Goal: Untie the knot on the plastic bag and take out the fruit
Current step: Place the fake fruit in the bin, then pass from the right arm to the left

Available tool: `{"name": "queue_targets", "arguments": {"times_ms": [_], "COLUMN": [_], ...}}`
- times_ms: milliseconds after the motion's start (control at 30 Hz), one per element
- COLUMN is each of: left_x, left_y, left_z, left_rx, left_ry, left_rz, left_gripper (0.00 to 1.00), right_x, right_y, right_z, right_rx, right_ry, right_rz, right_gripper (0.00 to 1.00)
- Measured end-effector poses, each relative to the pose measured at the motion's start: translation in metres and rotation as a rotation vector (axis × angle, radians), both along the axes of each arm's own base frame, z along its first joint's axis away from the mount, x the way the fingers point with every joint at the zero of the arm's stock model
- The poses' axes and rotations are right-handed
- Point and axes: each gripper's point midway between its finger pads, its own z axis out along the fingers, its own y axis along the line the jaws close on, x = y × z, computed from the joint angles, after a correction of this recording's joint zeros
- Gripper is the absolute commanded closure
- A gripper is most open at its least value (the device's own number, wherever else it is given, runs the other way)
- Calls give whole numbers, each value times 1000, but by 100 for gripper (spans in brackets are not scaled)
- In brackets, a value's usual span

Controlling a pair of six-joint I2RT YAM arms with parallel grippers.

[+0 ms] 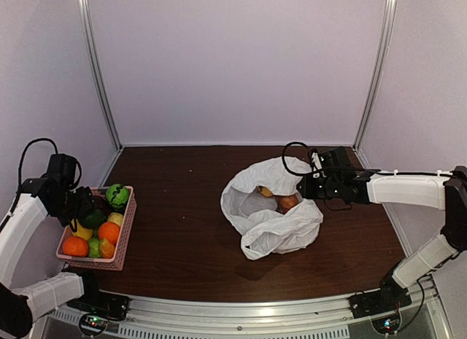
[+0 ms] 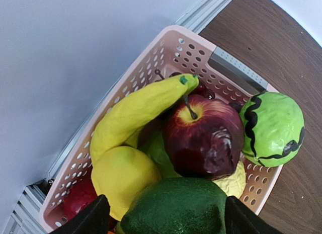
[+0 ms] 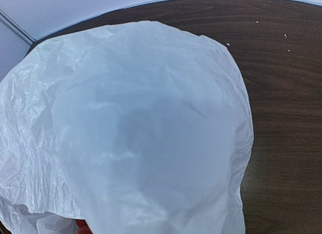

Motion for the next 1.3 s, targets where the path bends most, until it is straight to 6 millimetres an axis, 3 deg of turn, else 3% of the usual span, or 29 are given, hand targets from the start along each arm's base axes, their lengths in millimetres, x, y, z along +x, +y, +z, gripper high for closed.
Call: {"name": "queue_targets", "arguments": {"times_ms": [267,400,600,667,733,900,1100,1200,1300], "left_x": [-1,3,26,37,50,76,78,75,79], "left_y": [-3,-9,-25,-39,-66,-168,-302,-352,-384], "left_z": [7,15,61,71,77,76,78,83,80], "left_rx": [-9,-18,-26,-45,-56,-88,-134,-183,-229], "left_ry": [-35,-43,-154,-188,-203,-206,-263,-319,-359], "left_rz": [-19,-73,-209,-277,-387,-718,-1114,-1269,-1373], "left_gripper": [13,17,24,24,24,24,14,7,2], "right_x": [0,-2,-6,-8,-9,-15,-26,-36,-45], "right_y": [1,3,5,5,6,11,25,34,45], "right_z": [0,2,8,11,12,12,18,20,22], "right_rx": [3,14,16,16,16,24,48,52,58], "right_ry": [1,3,-5,-10,-11,3,0,0,-3], "right_rz": [5,20,46,56,65,113,224,294,369], "right_gripper": [76,76,76,76,76,74,73,73,73]}}
